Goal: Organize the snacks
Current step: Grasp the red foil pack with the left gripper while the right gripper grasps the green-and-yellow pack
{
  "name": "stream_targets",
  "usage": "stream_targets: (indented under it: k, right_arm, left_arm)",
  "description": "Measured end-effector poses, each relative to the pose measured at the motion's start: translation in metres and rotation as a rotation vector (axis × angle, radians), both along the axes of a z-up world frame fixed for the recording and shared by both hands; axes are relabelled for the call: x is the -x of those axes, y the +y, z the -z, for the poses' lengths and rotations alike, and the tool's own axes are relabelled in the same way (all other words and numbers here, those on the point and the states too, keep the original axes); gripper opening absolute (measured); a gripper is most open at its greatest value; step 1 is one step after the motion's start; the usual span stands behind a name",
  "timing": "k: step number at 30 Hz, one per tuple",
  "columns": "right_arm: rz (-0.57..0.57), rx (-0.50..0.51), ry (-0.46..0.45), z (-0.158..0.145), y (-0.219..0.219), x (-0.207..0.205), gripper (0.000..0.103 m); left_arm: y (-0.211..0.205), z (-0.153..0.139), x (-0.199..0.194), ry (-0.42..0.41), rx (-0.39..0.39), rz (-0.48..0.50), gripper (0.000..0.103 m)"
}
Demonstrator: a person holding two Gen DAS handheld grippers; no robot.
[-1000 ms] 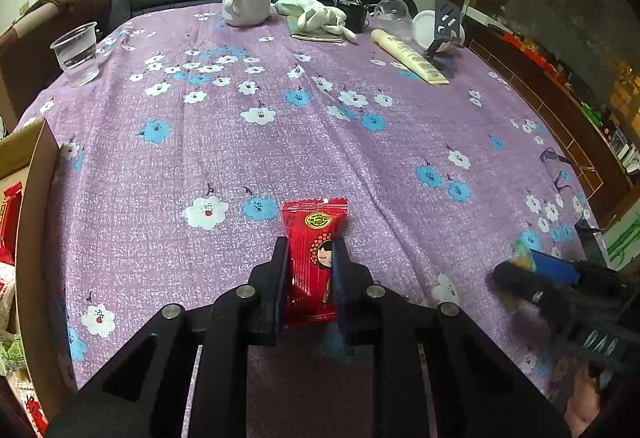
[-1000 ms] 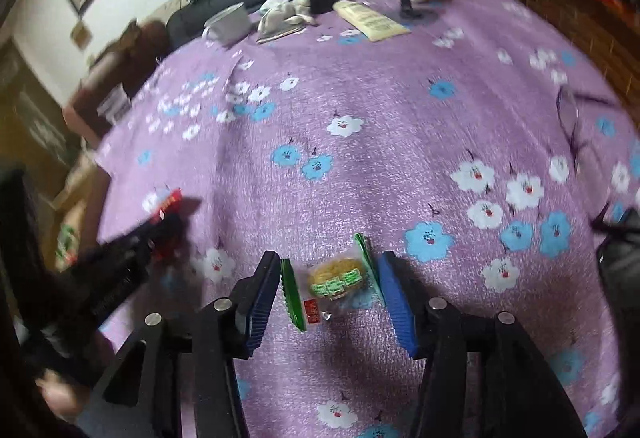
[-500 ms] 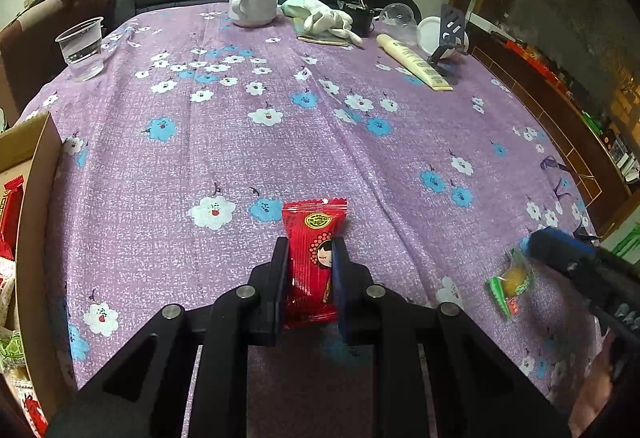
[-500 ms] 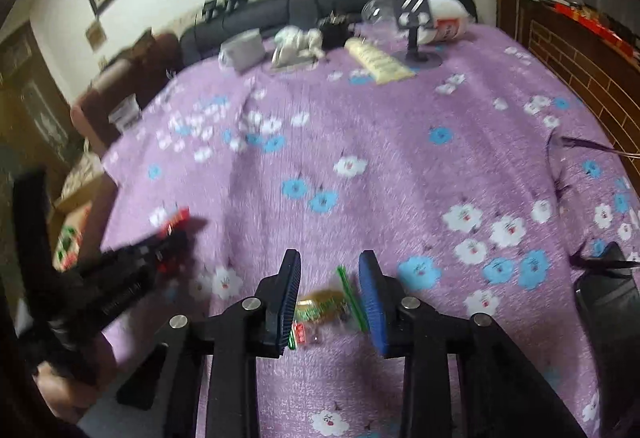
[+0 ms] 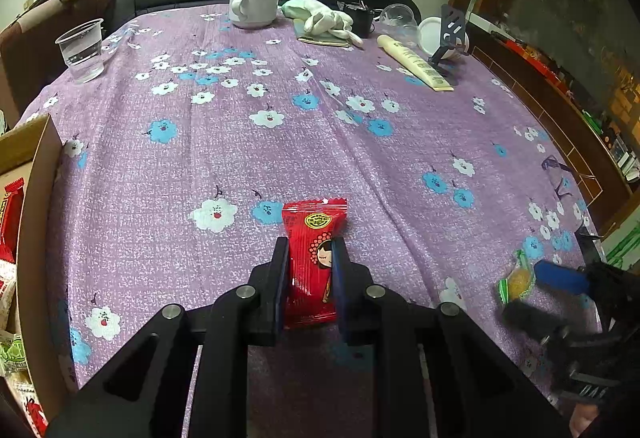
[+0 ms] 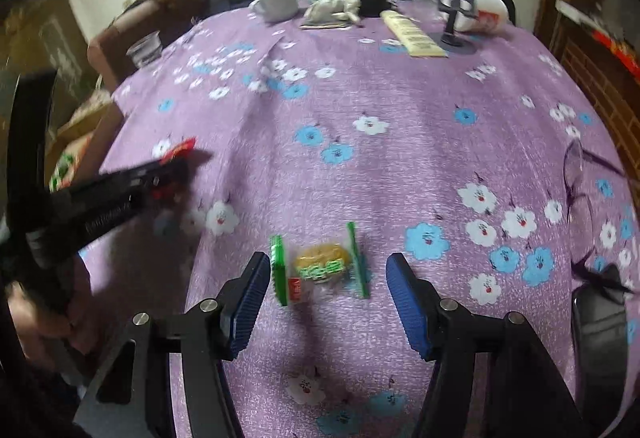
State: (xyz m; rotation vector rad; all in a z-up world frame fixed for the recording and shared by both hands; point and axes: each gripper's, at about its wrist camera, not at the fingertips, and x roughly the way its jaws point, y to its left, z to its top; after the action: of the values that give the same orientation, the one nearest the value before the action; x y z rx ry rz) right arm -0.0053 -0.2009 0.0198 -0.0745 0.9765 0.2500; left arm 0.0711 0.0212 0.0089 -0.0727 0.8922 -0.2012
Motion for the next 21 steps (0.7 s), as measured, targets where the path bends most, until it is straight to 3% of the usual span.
stream_targets:
  k: [1,5,8,21]
  right_arm:
    - [-0.007,0.017,0.007,0.003,0.002,0.0,0.048]
    - [-0.003,0.054,-0.016,0.004,0.006,0.001,0.044]
    - [0.011,0.01,-0.047,-0.003,0.0,0.002,0.025]
    - [0.054,-0.063,-0.123,-0.016,-0.008,0.004,0.022]
  left_arm:
    - [0.0,0.0,0.0,0.0,0.0,0.0,0.018]
    - [0.001,0.0,0.0,-0.001,-0.001,0.0,0.018]
    - [0.003,-0.001,0.0,-0.003,0.005,-0.008,0.018]
    - [0.008,-0.005,0.002,-0.026,0.016,-0.032,0.017]
